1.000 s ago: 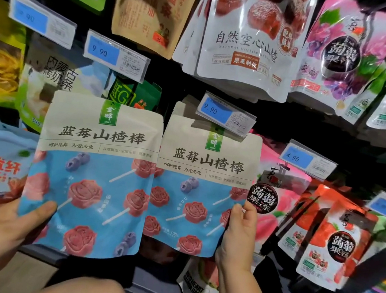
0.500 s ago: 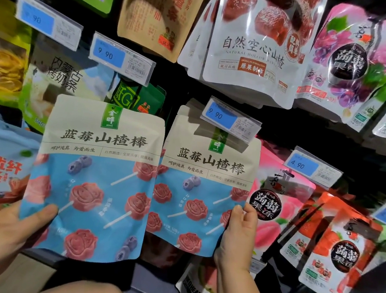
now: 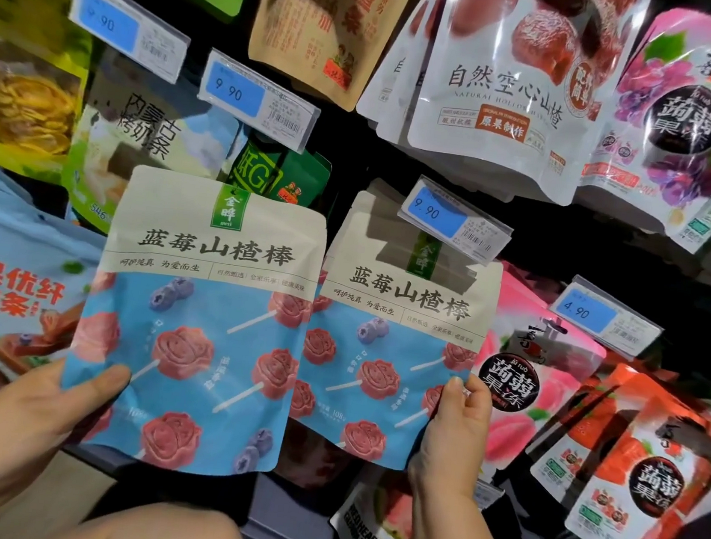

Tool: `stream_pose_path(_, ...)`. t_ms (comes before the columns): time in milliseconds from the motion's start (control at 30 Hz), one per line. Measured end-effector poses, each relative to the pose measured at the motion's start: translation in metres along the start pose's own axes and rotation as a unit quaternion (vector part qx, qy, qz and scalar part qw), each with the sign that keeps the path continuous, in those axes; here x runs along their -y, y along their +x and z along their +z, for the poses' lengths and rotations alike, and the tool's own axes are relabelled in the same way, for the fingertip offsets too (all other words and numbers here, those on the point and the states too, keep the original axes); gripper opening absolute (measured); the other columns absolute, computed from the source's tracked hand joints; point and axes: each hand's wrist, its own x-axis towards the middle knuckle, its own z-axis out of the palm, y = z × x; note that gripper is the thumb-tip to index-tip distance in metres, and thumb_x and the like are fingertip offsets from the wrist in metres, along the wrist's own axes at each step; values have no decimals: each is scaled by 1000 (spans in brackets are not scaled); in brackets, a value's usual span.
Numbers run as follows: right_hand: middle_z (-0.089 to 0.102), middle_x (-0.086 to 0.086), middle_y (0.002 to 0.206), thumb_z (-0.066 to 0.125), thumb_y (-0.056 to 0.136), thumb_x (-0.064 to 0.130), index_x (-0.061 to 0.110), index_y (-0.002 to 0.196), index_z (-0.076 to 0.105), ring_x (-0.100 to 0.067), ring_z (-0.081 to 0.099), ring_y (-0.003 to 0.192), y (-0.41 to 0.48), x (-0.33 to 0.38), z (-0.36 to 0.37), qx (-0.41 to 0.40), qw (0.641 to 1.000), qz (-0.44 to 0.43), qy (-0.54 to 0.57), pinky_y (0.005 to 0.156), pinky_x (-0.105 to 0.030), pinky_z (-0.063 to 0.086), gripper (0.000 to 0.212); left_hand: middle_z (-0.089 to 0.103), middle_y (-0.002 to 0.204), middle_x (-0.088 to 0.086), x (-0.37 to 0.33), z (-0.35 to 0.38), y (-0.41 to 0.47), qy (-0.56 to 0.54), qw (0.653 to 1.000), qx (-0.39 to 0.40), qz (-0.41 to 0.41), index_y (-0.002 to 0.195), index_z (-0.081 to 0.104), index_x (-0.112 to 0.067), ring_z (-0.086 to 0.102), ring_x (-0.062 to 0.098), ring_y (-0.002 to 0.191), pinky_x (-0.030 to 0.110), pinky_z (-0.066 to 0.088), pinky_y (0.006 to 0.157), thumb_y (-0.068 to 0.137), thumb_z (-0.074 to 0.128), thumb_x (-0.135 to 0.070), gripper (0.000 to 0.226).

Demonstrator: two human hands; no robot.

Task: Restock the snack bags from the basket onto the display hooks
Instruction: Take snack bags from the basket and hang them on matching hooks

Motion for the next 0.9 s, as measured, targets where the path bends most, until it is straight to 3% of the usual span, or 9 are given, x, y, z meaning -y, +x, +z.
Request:
stream_pose_path(67, 68, 1, 81, 44, 105, 17, 26, 94, 57, -17, 62, 73, 1, -1, 0, -2, 1000, -3, -21, 72, -36, 49, 20, 77, 96, 5, 2, 0, 1, -5, 1000, -1, -6, 91, 77, -18, 71, 32, 99, 40, 56, 88, 80, 77, -37, 22)
stream_pose_path(200, 66, 4, 79, 44, 105, 21, 32, 93, 57, -18, 61, 75, 5, -7, 3, -15, 996, -5, -87, 79, -44, 52, 20, 76, 102, 12, -3, 9, -7, -35, 999, 22, -9, 94, 78, -27, 72, 34, 94, 49, 48, 96, 33, 85, -75, 78)
stream_pose_path(333, 70, 4, 83, 47, 103, 26, 35, 91, 58, -22, 65, 81, 4, -13, 5, -14, 991, 7, -132, 85, -51, 53, 19, 72, 98, 18, -4, 4, -5, -5, 998, 43, -34, 95, 70, -7, 65, 34, 92, 54, 44, 94, 43, 82, -77, 89)
stream_pose_path(467, 63, 6, 77, 54, 100, 23, 27, 93, 54, -17, 60, 76, 3, -16, 1, -28, 991, 2, -134, 78, -41, 52, 8, 66, 95, 28, 5, 2, 1, 32, 998, 52, -32, 100, 59, 5, 57, 28, 88, 49, 41, 88, 54, 77, -78, 97)
stream_pose_path(600, 59, 2, 93, 59, 97, 14, 15, 111, 50, -9, 58, 82, -10, -3, -2, -41, 991, -41, -122, 70, -13, 46, 16, 75, 95, 18, -12, 27, -5, 43, 995, 81, -24, 96, 75, -21, 69, 31, 84, 51, 50, 90, 50, 75, -77, 73)
stream_pose_path(700, 58, -4, 108, 63, 94, 20, 20, 106, 54, -22, 57, 98, -21, 2, -5, -38, 973, -135, -184, 84, -29, 48, 15, 65, 57, -3, -24, 49, -12, 42, 994, 97, -9, 70, 77, -27, 54, 6, 48, 22, 46, 54, 20, 74, -88, 78)
stream_pose_path(767, 60, -1, 103, 62, 93, 34, 28, 95, 55, -23, 57, 98, -26, 4, -6, -15, 968, -158, -193, 85, -38, 47, 9, 60, 50, -7, -27, 62, -16, 11, 994, 105, -3, 63, 77, -22, 52, 2, 40, 11, 41, 44, 16, 78, -83, 77)
stream_pose_path(867, 66, 1, 90, 50, 83, 57, 26, 88, 62, -18, 61, 88, -34, 9, -7, 60, 986, -111, -112, 81, -36, 47, 34, 57, 44, -7, -26, 77, -14, -3, 995, 99, -17, 69, 67, -10, 50, -1, 36, 7, 38, 41, 71, 85, -45, 39)
stream_pose_path(900, 67, 0, 90, 50, 81, 61, 25, 88, 65, -17, 62, 88, -36, 10, -7, 90, 988, -88, -85, 81, -35, 47, 40, 53, 41, -8, -21, 79, -12, -11, 995, 98, -21, 65, 64, -9, 47, -1, 34, 7, 36, 40, 75, 83, -38, 36)
